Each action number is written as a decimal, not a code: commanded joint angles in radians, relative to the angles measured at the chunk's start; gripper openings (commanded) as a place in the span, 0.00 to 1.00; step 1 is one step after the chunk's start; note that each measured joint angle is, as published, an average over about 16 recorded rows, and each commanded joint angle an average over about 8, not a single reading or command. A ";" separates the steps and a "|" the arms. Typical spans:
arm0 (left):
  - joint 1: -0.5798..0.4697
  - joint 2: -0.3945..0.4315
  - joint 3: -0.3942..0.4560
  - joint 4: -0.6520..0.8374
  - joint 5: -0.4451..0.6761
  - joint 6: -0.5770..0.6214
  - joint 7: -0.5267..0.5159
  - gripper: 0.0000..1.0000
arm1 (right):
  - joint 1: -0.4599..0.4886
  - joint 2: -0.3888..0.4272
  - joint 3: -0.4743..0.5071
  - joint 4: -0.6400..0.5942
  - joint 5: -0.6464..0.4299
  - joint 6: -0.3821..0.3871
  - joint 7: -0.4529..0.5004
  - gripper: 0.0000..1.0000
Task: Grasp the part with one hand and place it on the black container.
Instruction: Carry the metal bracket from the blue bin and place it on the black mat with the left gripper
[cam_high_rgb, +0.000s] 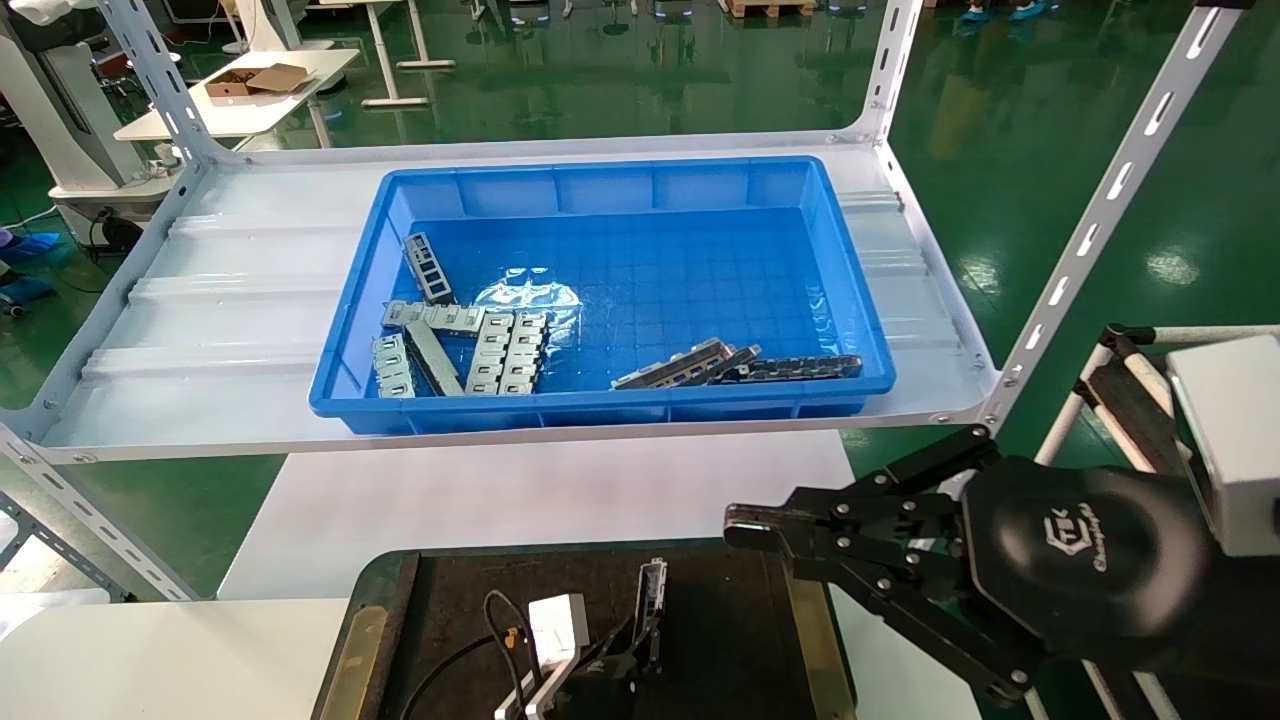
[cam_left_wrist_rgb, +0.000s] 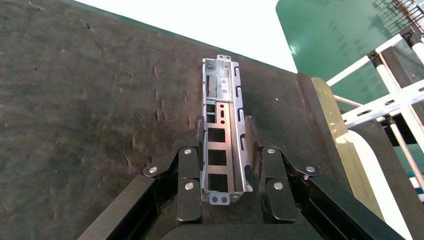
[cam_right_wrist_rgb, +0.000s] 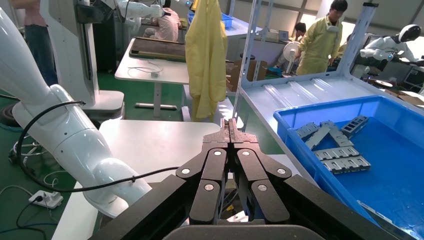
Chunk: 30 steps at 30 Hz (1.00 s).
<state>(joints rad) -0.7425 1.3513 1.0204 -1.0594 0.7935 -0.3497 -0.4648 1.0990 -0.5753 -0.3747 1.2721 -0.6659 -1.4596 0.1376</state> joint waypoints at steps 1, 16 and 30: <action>0.000 0.001 0.008 0.001 0.002 -0.006 -0.012 0.15 | 0.000 0.000 0.000 0.000 0.000 0.000 0.000 0.28; -0.019 0.000 0.076 -0.003 0.005 -0.060 -0.094 1.00 | 0.000 0.000 0.000 0.000 0.000 0.000 0.000 1.00; -0.028 -0.059 0.088 -0.096 0.020 -0.065 -0.150 1.00 | 0.000 0.000 0.000 0.000 0.000 0.000 0.000 1.00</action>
<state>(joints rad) -0.7735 1.2792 1.1073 -1.1633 0.8159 -0.3982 -0.6132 1.0990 -0.5752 -0.3750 1.2721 -0.6657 -1.4595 0.1375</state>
